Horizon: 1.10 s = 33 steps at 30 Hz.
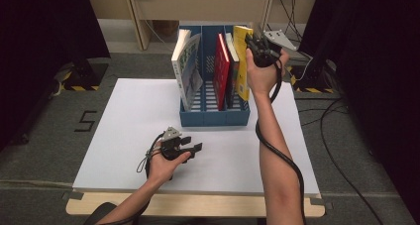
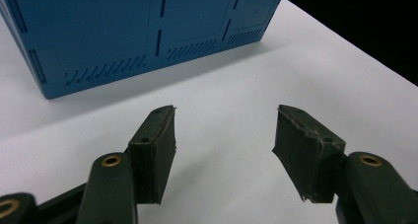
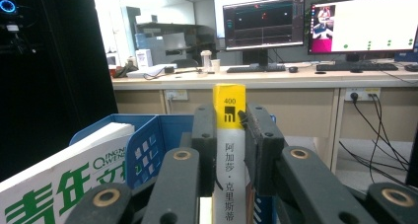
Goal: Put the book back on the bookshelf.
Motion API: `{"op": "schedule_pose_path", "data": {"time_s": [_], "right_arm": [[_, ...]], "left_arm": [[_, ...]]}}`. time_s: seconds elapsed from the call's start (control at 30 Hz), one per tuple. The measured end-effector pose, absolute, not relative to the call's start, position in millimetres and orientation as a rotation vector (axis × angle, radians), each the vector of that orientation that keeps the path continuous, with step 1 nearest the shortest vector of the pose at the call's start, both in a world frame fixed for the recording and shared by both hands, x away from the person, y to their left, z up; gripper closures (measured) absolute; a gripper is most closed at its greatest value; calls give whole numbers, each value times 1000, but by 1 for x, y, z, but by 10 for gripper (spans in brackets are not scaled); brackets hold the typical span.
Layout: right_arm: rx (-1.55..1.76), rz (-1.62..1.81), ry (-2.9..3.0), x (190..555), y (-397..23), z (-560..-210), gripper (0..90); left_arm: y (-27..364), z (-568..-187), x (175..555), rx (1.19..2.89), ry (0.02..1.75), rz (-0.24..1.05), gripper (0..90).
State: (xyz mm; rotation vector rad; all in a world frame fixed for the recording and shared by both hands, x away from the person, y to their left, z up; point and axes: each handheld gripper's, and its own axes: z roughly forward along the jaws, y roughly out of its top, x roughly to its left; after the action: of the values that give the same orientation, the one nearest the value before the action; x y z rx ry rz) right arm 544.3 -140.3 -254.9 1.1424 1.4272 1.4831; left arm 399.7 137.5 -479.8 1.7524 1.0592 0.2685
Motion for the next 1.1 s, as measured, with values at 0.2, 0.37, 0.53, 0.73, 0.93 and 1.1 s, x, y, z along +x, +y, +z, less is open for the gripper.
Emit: {"op": "schedule_pose_path", "data": {"time_s": [0.2,0.37,0.53,0.73,0.93,1.1], "right_arm": [[1147,1482,1426,546,-139,-256,773],[1148,1473,1431,548,-139,-258,773],[1156,1466,1435,551,-138,-261,773],[1163,1463,1436,552,-137,-263,773],[1167,1459,1434,555,-137,-265,773],[1170,1451,1440,557,-136,-268,773]], "left_arm": [[137,-480,400,1759,1057,265,402],[137,-480,400,1759,1057,266,402],[137,-480,400,1759,1057,266,402],[137,-480,400,1756,1058,268,402],[138,-480,400,1760,1059,269,402],[138,-480,400,1760,1058,266,402]]}}
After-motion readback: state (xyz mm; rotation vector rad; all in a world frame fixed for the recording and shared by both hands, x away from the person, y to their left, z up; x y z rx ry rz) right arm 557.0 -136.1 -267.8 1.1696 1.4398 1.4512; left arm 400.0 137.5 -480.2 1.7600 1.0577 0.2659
